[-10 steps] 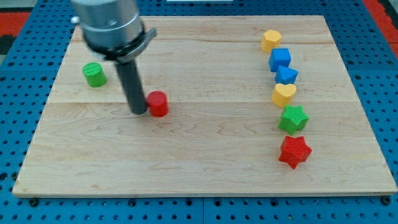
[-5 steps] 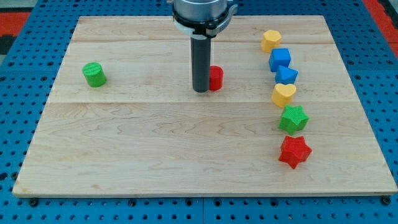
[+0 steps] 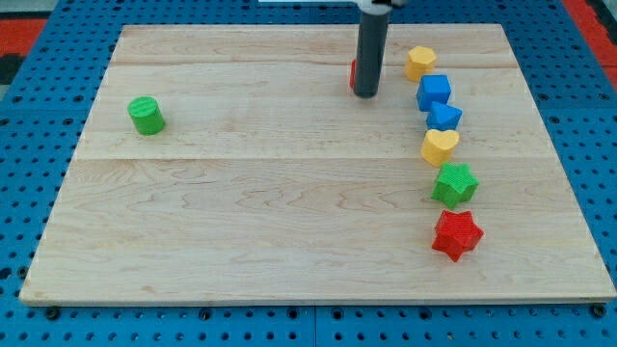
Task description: Push the red circle to the right side of the board
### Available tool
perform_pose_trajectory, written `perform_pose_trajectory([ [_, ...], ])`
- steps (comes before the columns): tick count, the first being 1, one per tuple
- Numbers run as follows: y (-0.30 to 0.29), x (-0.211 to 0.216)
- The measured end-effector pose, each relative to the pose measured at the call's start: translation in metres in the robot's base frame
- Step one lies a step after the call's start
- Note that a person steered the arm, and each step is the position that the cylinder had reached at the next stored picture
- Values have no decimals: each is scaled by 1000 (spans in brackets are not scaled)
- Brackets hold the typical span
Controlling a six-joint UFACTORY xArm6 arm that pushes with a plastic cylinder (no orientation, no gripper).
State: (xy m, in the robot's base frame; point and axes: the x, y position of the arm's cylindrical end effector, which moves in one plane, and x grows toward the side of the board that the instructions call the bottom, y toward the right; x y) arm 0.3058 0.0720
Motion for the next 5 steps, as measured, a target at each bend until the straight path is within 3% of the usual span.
perform_pose_trajectory([
  [2, -51, -34],
  [3, -29, -49],
  [5, 77, -73],
])
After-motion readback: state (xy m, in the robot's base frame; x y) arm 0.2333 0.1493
